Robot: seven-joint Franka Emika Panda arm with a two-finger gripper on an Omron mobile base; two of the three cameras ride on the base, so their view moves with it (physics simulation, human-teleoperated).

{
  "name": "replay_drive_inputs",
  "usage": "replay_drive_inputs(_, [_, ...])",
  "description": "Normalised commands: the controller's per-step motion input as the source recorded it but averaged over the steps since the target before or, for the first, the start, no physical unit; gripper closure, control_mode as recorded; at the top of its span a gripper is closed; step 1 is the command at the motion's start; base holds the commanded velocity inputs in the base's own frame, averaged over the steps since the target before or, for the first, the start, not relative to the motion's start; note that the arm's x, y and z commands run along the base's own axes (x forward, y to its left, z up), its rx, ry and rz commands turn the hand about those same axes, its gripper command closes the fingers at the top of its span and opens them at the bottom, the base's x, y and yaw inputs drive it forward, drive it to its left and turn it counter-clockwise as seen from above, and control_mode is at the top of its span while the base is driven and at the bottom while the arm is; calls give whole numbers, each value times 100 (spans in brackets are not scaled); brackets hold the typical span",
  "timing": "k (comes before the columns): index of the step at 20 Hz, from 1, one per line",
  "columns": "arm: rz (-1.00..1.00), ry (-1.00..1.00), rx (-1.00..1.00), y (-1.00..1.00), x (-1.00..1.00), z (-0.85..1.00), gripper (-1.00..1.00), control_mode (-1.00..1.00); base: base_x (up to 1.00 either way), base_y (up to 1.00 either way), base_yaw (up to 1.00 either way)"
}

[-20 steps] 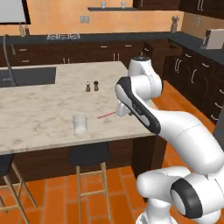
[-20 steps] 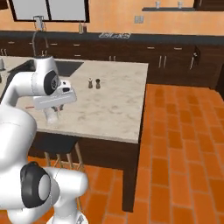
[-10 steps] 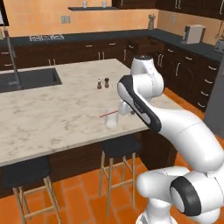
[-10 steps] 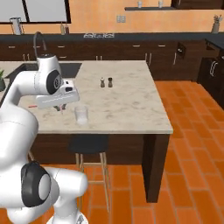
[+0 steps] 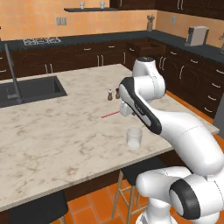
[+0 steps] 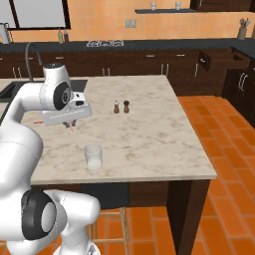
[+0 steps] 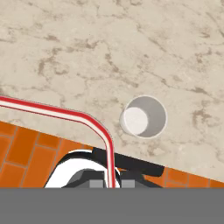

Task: Take a straw from the drawer in front and place it inside the glass cup on the dining counter.

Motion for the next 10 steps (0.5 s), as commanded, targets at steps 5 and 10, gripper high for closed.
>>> replay_drive_inputs(5, [0, 0, 0, 0, 27, 0, 100, -100, 59, 1, -2])
replay_drive_inputs(10, [0, -14, -20, -26, 12, 9, 100, -100, 0, 0, 0])
